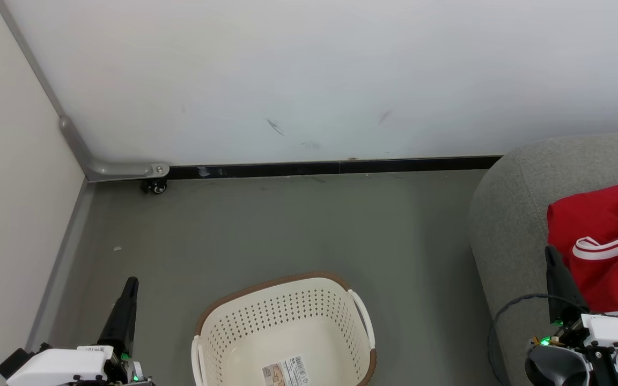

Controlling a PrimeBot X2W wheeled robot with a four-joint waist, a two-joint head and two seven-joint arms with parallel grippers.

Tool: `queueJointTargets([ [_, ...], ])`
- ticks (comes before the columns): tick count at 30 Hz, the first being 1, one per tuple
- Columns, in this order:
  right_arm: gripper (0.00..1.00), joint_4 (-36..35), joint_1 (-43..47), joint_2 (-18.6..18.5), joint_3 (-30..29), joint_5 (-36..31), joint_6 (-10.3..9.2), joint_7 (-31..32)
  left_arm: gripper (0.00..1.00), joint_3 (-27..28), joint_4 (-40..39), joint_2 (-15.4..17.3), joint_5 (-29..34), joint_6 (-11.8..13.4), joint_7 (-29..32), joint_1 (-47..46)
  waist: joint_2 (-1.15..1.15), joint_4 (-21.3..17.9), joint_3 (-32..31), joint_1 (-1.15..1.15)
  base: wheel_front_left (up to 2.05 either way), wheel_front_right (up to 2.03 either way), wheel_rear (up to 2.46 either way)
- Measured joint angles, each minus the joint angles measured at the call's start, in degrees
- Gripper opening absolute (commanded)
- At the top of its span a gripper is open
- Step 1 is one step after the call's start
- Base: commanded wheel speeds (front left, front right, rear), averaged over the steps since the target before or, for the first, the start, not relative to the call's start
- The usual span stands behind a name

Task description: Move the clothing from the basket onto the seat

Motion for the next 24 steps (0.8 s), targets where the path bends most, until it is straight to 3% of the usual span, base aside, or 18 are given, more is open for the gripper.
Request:
queueJointTargets([
  [24,0.0,0.02,-0.01,0.26,-0.19,-0.01,0.0,0.07,0.0,0.05,0.05,-0.04,0.01,0.0,0.15,-0.42,0.0,0.0,0.0,0.0,0.0,0.0,0.0],
])
